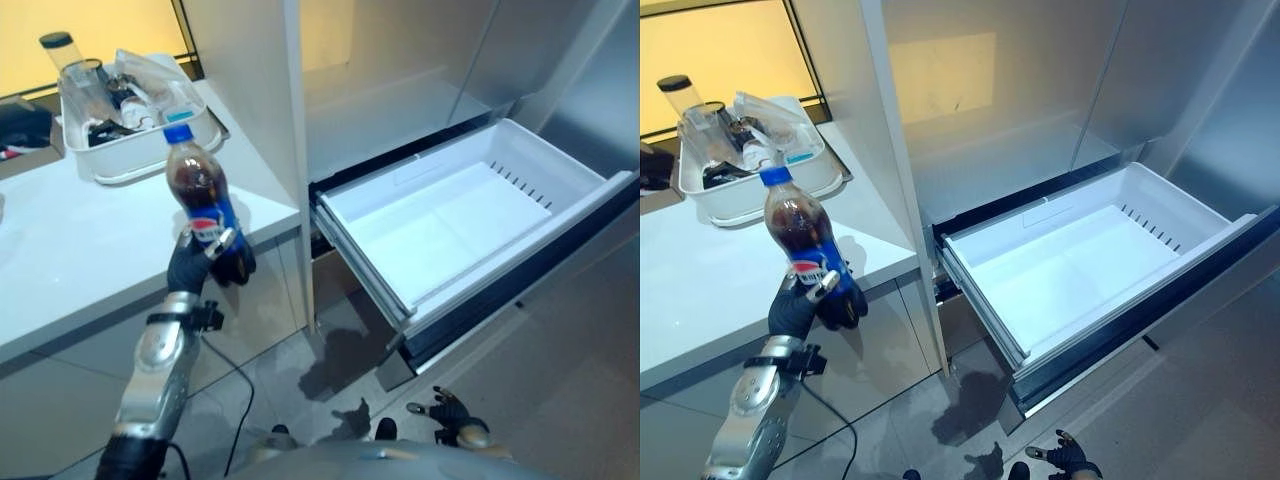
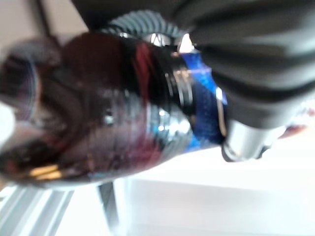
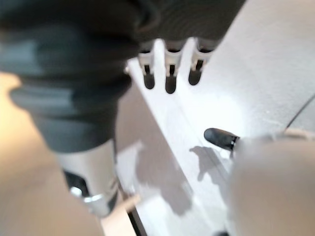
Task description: Take the drinks into the refrigerator
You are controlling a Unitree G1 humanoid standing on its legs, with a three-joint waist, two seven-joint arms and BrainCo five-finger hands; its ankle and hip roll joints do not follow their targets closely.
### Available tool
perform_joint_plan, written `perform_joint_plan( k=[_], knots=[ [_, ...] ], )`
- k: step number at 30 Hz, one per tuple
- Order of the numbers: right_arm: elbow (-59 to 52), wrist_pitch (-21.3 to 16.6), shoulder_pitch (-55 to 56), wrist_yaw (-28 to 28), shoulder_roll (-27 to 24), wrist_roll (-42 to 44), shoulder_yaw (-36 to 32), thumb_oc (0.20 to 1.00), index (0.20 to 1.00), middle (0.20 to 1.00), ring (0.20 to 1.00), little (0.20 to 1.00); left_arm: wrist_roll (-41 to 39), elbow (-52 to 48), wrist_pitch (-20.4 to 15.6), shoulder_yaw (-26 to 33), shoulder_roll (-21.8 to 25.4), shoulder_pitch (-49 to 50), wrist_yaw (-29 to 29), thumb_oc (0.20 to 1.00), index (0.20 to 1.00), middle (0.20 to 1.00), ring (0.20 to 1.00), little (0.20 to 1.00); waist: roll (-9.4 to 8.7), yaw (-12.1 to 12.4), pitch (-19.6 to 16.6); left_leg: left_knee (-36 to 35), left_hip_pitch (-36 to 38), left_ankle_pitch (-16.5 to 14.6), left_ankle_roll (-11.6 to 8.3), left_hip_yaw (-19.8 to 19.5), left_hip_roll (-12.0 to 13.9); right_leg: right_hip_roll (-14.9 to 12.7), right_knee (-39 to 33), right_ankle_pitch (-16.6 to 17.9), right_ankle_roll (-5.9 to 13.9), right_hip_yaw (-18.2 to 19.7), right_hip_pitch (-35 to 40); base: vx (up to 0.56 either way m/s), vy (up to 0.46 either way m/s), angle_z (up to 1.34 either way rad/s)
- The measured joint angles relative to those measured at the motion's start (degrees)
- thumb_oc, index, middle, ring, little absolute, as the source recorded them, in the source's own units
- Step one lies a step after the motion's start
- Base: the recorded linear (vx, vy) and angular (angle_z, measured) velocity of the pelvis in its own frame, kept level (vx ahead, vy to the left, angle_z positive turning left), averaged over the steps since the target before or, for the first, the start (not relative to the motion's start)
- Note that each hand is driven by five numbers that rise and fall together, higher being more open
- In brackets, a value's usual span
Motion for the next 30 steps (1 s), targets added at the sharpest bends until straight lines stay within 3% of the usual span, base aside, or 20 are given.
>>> perform_joint_plan(
  k=[6, 7, 8, 10, 11, 13, 18, 23, 30],
  knots=[
    [-1.1, -2.3, -1.2, -3.4, -2.2, 13.0, -10.4, 1.000, 1.000, 1.000, 1.000, 1.000, -2.8, 0.1, 3.0, -2.6, 1.2, 2.7, -2.2, 0.200, 0.200, 0.200, 0.200, 0.200, -0.64, 0.3, 0.5, 0.0, 0.0, 0.0, 0.03, 0.0, -0.1, -0.1, 0.0, 0.0, -0.01, 0.0, 0.0, 0.00, 0.000, 0.00],
    [-2.2, -2.2, -0.4, -2.8, -4.4, 15.2, -13.3, 1.000, 1.000, 1.000, 1.000, 1.000, -3.0, 0.2, 3.0, -3.0, 1.2, 2.6, -3.2, 0.200, 0.200, 0.200, 0.200, 0.200, -1.48, -0.1, 0.7, 0.0, 0.0, 0.0, 0.04, 0.0, 0.0, -0.1, 0.1, 0.0, 0.00, 0.2, 0.0, -0.02, 0.022, 0.03],
    [-4.8, -4.4, 1.0, -4.1, -5.9, 17.7, -16.3, 1.000, 1.000, 1.000, 1.000, 1.000, -4.0, 0.0, 3.0, -3.9, 1.4, 2.6, -3.2, 0.200, 0.200, 0.200, 0.200, 0.200, -0.65, -0.4, 0.6, -0.3, -0.1, -0.1, 0.20, -0.2, -0.3, -0.3, 0.0, -0.1, 0.11, 0.0, -0.1, -0.04, 0.031, 0.03],
    [-8.2, -7.5, 1.4, -6.6, -6.7, 20.6, -18.5, 1.000, 1.000, 1.000, 1.000, 1.000, -4.5, -0.5, 3.0, -4.6, 1.5, 2.4, -3.5, 0.200, 0.200, 0.200, 0.200, 0.200, -0.86, -0.7, 0.9, 0.0, 0.0, -0.1, 0.14, 0.1, -0.1, -0.1, 0.0, 0.0, 0.07, 0.2, -0.1, 0.00, 0.038, -0.05],
    [-15.1, -7.8, 3.0, -8.4, -5.2, 21.6, -20.8, 1.000, 1.000, 1.000, 1.000, 1.000, -4.4, -0.7, 3.1, -4.6, 1.5, 2.3, -3.8, 0.200, 0.200, 0.200, 0.200, 0.200, -0.93, -2.2, 1.0, 0.0, 0.1, -0.1, 0.11, 0.2, -0.1, 0.0, 0.0, 0.0, 0.06, 0.5, 0.0, 0.02, 0.046, -0.09],
    [-26.3, -9.5, 3.7, -12.2, -5.1, 21.2, -21.4, 1.000, 1.000, 1.000, 1.000, 1.000, -4.6, -0.7, 3.1, -4.5, 0.5, 2.1, -3.6, 0.200, 0.200, 0.200, 0.200, 0.200, -0.26, -4.0, 1.4, 0.0, 0.4, -0.2, 0.21, 0.8, -0.2, -0.1, 0.0, 0.2, 0.11, 0.8, 0.0, 0.01, 0.020, -0.12],
    [-39.7, -13.5, 1.7, -18.3, -7.1, 15.7, -22.8, 1.000, 1.000, 1.000, 1.000, 1.000, -4.6, -0.8, 3.0, -4.6, -1.3, -0.1, -3.7, 0.200, 0.200, 0.200, 0.200, 0.200, 0.15, -5.3, 1.5, 0.0, 1.1, -0.3, 0.21, 0.9, -0.2, 0.0, 0.0, 0.2, 0.13, 1.0, 0.5, 0.00, 0.002, -0.02],
    [-57.1, -13.7, 1.1, -21.0, -7.3, 9.2, -22.5, 1.000, 1.000, 1.000, 1.000, 1.000, -4.4, -0.8, 3.0, -4.2, -3.0, -0.2, -3.4, 0.200, 0.200, 0.200, 0.200, 0.200, 0.30, -5.3, 1.4, 0.0, 1.3, -0.4, 0.27, 1.1, -0.2, 0.0, 0.0, 0.3, 0.07, 1.5, 0.5, 0.00, 0.001, -0.01],
    [-73.2, -14.2, -2.2, -23.5, -6.1, 2.6, -22.8, 1.000, 1.000, 1.000, 1.000, 1.000, -3.8, -0.8, 3.0, -3.4, -3.1, -0.2, -3.3, 0.200, 0.200, 0.200, 0.200, 0.200, 0.50, -5.2, 1.2, 0.0, 1.9, -0.4, 0.25, 1.5, -0.3, 0.0, 0.1, 0.3, 0.08, 1.9, 0.9, 0.00, 0.000, 0.00]
  ],
)
